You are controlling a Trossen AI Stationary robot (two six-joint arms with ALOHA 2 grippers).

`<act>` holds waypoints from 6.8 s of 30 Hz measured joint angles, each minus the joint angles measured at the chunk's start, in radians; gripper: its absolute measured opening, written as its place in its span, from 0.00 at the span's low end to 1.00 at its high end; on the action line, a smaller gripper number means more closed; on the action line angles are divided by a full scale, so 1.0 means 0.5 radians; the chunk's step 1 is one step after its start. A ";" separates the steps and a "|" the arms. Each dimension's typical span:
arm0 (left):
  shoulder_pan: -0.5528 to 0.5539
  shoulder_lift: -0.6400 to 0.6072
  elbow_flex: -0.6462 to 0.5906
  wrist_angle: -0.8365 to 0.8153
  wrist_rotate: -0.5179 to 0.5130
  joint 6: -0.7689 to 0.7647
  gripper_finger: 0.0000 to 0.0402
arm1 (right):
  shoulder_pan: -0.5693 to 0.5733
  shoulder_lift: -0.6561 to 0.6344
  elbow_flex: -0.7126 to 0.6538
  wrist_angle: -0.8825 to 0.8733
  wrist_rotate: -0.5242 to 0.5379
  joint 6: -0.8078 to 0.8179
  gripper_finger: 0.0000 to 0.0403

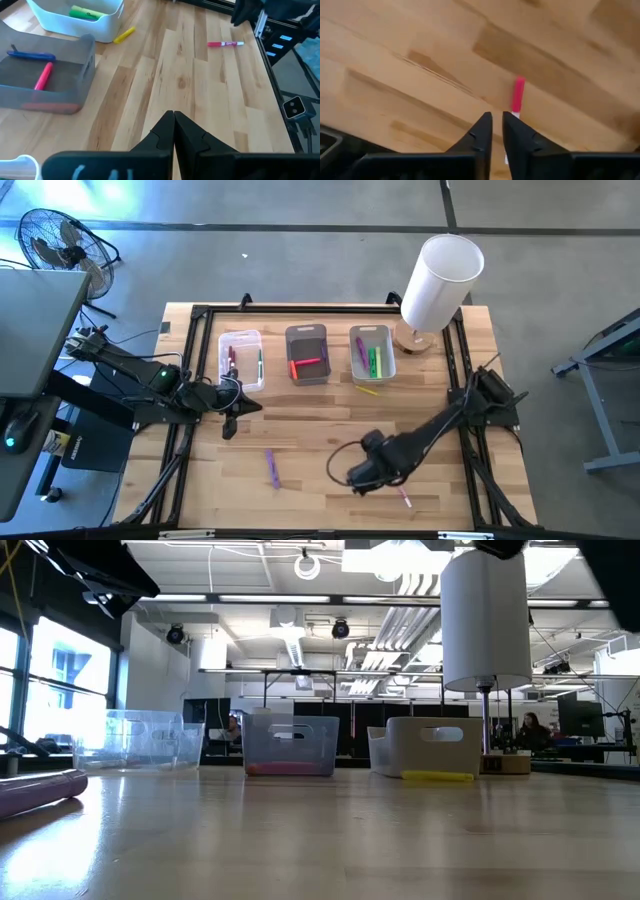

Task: Pick & Place Markers
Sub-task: Put the light pink marker pen into the transparent bin

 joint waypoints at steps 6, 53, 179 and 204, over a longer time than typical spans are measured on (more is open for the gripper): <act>0.000 0.000 0.000 0.001 0.002 0.002 0.00 | 0.115 -0.002 -0.210 0.119 -0.187 0.287 0.27; 0.003 0.262 0.001 0.854 -0.424 0.215 0.12 | -0.404 -1.009 -0.984 1.828 1.026 -1.405 0.04; 0.494 1.498 0.576 -0.333 0.847 1.300 0.04 | -0.712 -0.905 -0.981 1.834 0.717 -2.058 0.00; 1.565 0.366 0.532 -0.601 0.382 0.288 0.04 | -0.694 -0.905 -0.981 1.833 0.804 -1.941 0.00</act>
